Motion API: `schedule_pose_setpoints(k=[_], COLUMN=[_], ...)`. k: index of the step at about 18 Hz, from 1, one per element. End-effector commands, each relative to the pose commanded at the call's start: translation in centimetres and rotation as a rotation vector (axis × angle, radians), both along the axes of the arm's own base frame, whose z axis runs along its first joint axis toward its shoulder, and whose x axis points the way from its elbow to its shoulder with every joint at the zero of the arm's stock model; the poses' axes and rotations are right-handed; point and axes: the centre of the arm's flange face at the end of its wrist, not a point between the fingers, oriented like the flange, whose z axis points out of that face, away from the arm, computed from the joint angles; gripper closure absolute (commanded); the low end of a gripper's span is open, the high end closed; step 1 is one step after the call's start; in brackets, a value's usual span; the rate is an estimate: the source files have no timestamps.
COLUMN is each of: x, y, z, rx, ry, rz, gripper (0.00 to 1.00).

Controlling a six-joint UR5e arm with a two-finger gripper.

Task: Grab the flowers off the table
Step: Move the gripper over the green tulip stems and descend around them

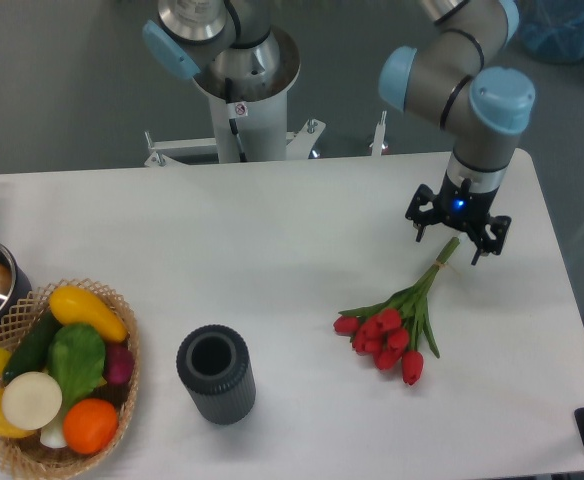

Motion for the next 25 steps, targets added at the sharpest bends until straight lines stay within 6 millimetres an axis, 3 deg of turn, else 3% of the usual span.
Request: schedule_pose_setpoints(k=[7,16,25], x=[0.0,0.3,0.5], y=[0.8,1.4,1.5], z=[-2.8,-3.8,-3.8], rx=[-0.012,-0.018,-0.016], ry=[-0.040,-0.053,-0.054], rz=[-0.043,-0.058,-0.050], gripper=[0.00,0.02,0.46])
